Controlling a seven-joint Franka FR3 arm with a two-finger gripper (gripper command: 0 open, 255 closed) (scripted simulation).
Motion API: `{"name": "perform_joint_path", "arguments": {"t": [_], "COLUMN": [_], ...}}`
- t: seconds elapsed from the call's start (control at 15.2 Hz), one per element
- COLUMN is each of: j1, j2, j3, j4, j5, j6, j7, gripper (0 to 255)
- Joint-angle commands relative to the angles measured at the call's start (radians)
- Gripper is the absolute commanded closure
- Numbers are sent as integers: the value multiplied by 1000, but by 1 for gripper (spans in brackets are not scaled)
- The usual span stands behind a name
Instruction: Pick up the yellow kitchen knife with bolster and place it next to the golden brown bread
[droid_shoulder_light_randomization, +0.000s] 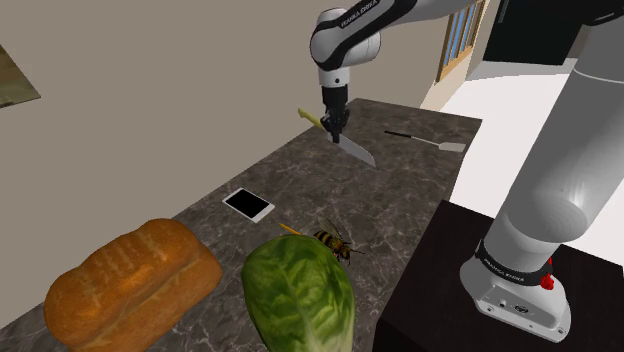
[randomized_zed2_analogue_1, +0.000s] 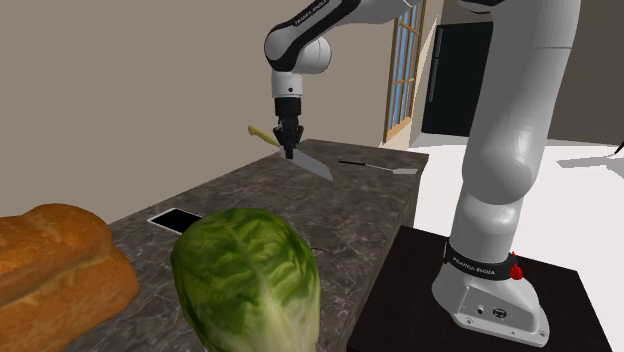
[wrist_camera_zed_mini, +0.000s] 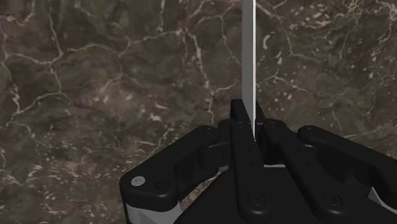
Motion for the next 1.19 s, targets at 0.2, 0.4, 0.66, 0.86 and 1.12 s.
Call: {"name": "perform_joint_path", "arguments": {"t": [0.2, 0.4, 0.66, 0.86, 1.12], "j1": [0, 0, 0, -1, -1], "j2": [-22, -32, -43, -49, -54], "j3": [0, 0, 0, -1, -1], "j4": [43, 72, 113, 147, 195], "j5": [-4, -6, -8, -9, -10], "j6": [-65, -104, -156, -196, -248], "j7": [9, 13, 18, 22, 27], "gripper": [255, 255, 255, 255, 255]}}
